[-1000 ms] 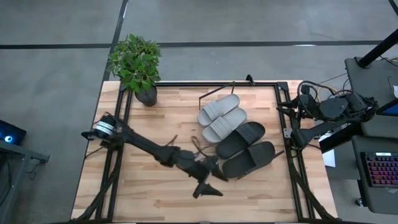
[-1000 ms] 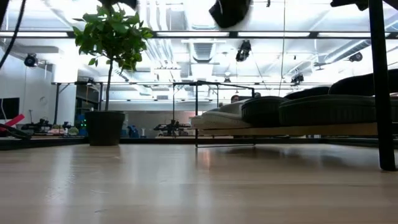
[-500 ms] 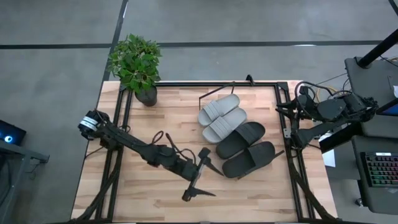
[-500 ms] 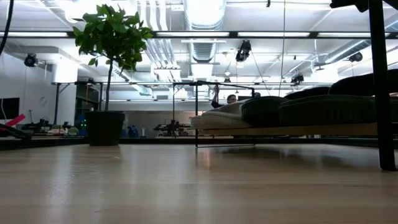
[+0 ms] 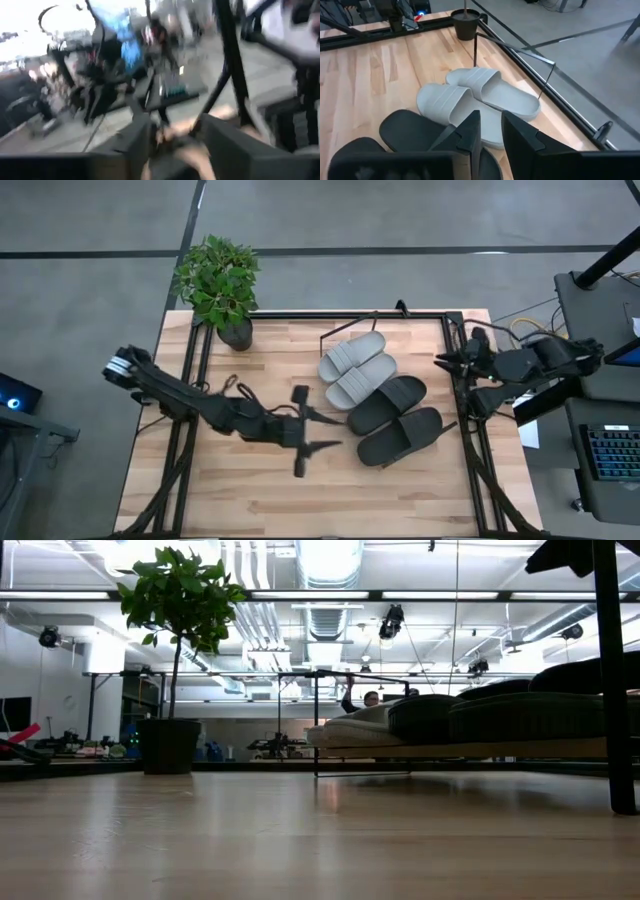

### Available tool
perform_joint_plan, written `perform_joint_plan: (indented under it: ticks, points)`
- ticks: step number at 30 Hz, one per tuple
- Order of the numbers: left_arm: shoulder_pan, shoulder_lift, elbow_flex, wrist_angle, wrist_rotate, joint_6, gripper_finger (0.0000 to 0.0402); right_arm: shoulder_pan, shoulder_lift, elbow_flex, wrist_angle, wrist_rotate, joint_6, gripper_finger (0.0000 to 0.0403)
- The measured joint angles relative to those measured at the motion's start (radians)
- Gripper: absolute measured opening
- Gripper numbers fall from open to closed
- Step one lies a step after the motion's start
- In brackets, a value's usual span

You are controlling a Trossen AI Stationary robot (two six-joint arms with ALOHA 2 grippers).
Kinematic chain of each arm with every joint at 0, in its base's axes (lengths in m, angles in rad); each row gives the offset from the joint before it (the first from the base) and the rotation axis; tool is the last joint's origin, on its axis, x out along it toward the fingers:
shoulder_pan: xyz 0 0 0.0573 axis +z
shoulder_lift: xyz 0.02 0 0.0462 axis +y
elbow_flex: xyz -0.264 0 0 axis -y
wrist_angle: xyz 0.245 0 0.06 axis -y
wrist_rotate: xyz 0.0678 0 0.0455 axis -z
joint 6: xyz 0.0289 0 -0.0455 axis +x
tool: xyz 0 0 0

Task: Pick and place slides into the shelf
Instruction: Return to Home Position

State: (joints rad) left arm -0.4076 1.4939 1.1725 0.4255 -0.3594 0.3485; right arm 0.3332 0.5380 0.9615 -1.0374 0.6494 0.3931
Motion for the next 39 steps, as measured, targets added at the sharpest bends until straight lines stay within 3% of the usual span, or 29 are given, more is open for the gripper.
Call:
perform_joint_plan:
  ticks: [6, 12, 14, 16, 20, 22, 25, 29, 31, 33, 39]
  points:
    - [-0.030, -0.180, -0.005, -0.304, -0.131, 0.002, 0.0017, 0.000, 0.003, -0.115, 0.176, 0.007, -0.079, 0.0062]
    - [-0.058, -0.364, -0.015, -0.618, -0.155, -0.132, 0.0010, 0.000, 0.002, -0.250, 0.417, 0.006, -0.165, 0.0061]
    - [-0.057, -0.413, -0.033, -0.668, -0.078, -0.173, 0.0004, 0.000, 0.002, -0.286, 0.470, 0.006, -0.176, 0.0061]
    - [-0.056, -0.453, -0.077, -0.643, 0.067, -0.172, 0.0001, 0.000, 0.002, -0.317, 0.509, 0.006, -0.182, 0.0059]
    - [-0.022, -0.483, -0.215, -0.419, 0.340, -0.105, 0.0001, 0.000, 0.002, -0.360, 0.547, 0.006, -0.177, 0.0059]
    - [0.027, -0.483, -0.268, -0.299, 0.394, -0.074, 0.0000, 0.000, 0.002, -0.375, 0.565, 0.006, -0.176, 0.0060]
    - [0.147, -0.471, -0.283, -0.281, 0.436, -0.054, 0.0000, 0.000, 0.001, -0.398, 0.611, 0.006, -0.177, 0.0061]
    - [0.310, -0.487, -0.243, -0.297, 0.600, -0.050, 0.0000, 0.000, 0.002, -0.409, 0.632, 0.005, -0.167, 0.0061]
    - [0.340, -0.533, -0.220, -0.357, 0.570, -0.016, 0.0000, 0.000, 0.004, -0.410, 0.632, 0.005, -0.166, 0.0061]
    - [0.336, -0.588, -0.217, -0.406, 0.452, 0.033, 0.0000, 0.000, 0.007, -0.410, 0.631, 0.005, -0.166, 0.0061]
    - [0.240, -0.747, -0.271, -0.522, 0.210, 0.061, 0.0000, 0.000, 0.013, -0.411, 0.631, 0.004, -0.174, 0.0061]
